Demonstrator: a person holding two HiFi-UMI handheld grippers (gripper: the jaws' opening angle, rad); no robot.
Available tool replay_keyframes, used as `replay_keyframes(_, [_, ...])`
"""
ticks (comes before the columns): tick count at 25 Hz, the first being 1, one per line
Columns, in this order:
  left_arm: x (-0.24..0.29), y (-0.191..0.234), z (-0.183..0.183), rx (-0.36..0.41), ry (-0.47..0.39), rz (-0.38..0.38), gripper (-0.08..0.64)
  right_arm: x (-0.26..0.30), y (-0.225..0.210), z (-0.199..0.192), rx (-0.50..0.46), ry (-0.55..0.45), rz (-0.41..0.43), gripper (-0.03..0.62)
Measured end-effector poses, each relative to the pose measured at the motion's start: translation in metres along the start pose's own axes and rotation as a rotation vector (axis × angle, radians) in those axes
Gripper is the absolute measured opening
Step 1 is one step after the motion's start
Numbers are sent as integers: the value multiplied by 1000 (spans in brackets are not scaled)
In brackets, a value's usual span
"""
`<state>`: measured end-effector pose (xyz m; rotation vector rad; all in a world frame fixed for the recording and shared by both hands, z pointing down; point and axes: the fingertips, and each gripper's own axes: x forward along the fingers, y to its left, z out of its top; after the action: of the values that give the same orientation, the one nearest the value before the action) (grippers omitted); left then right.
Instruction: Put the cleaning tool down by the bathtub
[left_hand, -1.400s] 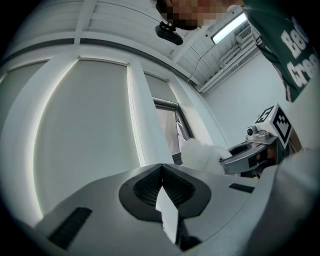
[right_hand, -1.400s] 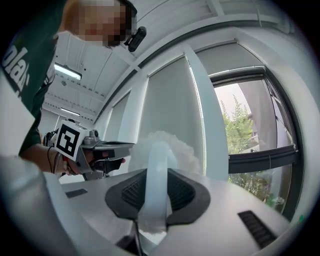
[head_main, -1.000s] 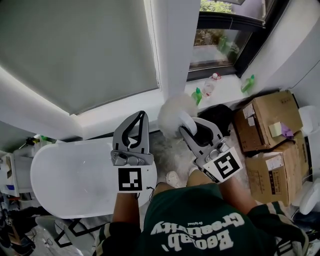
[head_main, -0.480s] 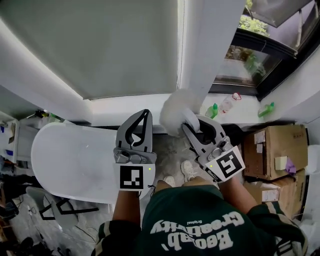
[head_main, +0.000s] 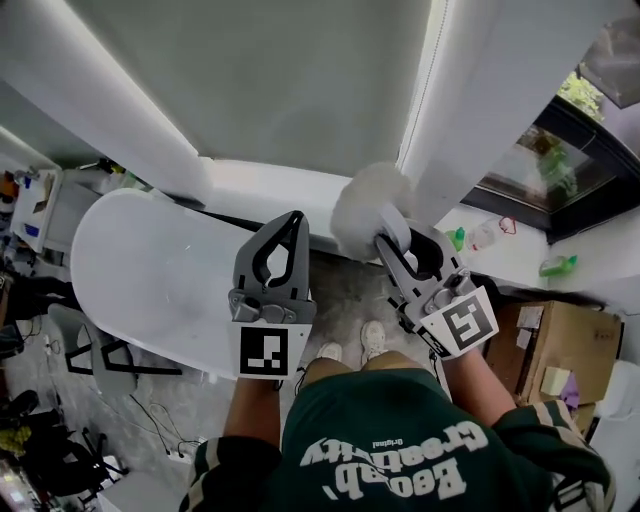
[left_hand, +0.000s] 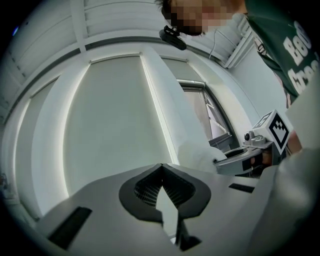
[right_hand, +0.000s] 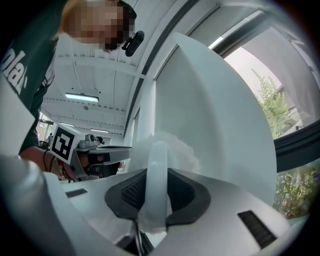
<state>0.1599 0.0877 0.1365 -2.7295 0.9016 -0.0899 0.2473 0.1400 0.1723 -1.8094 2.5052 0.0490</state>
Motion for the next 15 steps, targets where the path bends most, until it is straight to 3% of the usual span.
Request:
replay_keyframes(9, [-7, 10, -7, -8, 49, 138, 9, 19, -4, -8, 23, -14, 133, 95])
replay_keyframes(15, [-13, 10, -9, -7, 68, 193, 9, 23, -7, -11, 34, -20, 177, 95])
